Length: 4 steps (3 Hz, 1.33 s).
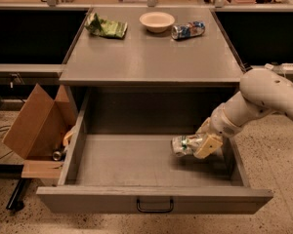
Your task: Place 7up can into top drawer
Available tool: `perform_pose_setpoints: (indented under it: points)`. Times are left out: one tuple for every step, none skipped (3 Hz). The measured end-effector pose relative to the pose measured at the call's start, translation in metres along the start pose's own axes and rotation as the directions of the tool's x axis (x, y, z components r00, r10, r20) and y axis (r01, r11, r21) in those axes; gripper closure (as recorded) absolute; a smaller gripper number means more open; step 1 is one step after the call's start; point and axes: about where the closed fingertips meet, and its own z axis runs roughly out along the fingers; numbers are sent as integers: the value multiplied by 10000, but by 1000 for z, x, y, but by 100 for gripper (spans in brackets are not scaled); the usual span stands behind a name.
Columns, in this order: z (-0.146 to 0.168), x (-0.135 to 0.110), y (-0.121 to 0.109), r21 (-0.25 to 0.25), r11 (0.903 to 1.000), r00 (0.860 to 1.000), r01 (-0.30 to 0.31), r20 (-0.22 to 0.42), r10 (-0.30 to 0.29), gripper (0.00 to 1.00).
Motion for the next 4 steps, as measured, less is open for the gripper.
perform_pose_setpoints:
  points:
    - [8, 4, -2, -10, 9999, 9998, -155, -80, 155, 61]
    - [14, 7, -4, -13, 9997, 9995, -238, -188, 237, 38]
    - [16, 9, -4, -17, 9997, 9994, -252, -223, 252, 15]
    - [14, 9, -6, 45, 9997, 9994, -226, -261, 227, 0]
